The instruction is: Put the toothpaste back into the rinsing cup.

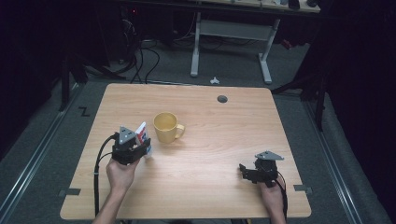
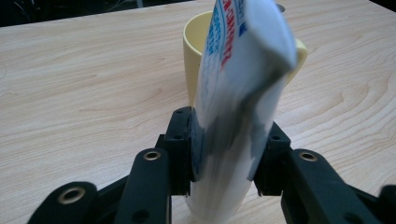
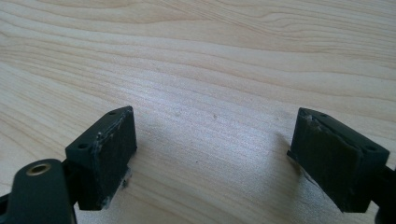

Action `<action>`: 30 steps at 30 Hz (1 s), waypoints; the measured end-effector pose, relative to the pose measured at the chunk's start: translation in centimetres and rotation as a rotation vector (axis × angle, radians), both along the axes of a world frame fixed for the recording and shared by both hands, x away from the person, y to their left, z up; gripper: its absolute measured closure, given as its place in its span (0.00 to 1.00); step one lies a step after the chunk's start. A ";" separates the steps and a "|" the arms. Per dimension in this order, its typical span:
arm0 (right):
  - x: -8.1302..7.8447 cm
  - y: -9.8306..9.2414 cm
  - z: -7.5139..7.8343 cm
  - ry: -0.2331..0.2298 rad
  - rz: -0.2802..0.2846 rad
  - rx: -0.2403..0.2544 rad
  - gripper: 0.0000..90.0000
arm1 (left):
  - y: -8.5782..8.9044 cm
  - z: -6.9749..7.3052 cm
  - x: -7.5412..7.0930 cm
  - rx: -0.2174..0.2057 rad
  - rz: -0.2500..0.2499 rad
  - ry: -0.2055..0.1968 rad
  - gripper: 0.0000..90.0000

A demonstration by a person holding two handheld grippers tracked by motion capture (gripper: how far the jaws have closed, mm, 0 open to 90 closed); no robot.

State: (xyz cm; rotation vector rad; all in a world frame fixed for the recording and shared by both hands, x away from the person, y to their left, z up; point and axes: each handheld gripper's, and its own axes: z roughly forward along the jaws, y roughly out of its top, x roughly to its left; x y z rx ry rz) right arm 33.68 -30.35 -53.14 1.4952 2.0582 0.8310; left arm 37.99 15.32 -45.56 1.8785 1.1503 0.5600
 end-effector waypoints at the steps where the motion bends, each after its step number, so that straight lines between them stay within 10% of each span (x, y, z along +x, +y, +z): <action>1: 0.0 0.0 0.0 0.000 0.000 0.000 0.16 | 0.0 0.1 0.0 0.001 -0.002 -0.002 0.72; 30: 0.0 0.0 0.0 -0.002 0.002 -0.001 0.16 | 0.1 2.8 0.7 -0.066 -0.041 -0.017 0.72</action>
